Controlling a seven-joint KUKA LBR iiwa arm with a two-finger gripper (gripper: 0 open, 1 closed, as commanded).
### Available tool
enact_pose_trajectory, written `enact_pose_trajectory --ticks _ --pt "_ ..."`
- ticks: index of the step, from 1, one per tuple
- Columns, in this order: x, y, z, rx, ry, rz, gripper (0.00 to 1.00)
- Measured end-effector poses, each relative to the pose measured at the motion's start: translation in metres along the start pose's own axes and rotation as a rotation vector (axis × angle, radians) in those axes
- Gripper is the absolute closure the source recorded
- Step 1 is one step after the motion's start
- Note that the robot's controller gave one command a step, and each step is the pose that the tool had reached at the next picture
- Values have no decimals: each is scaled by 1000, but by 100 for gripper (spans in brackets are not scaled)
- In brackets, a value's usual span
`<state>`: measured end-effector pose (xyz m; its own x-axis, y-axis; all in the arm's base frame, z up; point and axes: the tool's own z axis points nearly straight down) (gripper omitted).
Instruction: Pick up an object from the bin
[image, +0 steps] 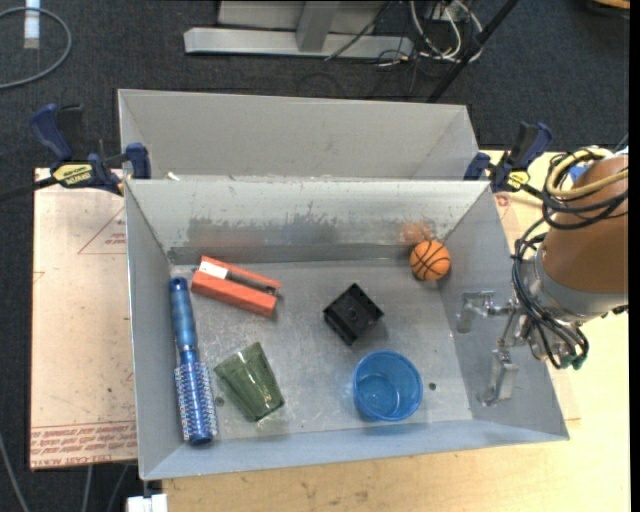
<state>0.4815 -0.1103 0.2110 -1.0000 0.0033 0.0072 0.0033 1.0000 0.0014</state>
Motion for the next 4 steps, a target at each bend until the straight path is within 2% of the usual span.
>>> enact_pose_trajectory --ticks 1,2,3,4 --pt "-2 1 -4 1 -8 -4 0" --pt "-8 24 38 1 -9 -142 0" --pt "-7 78 50 2 -8 -504 0" --pt "-5 81 65 1 -9 -464 0"
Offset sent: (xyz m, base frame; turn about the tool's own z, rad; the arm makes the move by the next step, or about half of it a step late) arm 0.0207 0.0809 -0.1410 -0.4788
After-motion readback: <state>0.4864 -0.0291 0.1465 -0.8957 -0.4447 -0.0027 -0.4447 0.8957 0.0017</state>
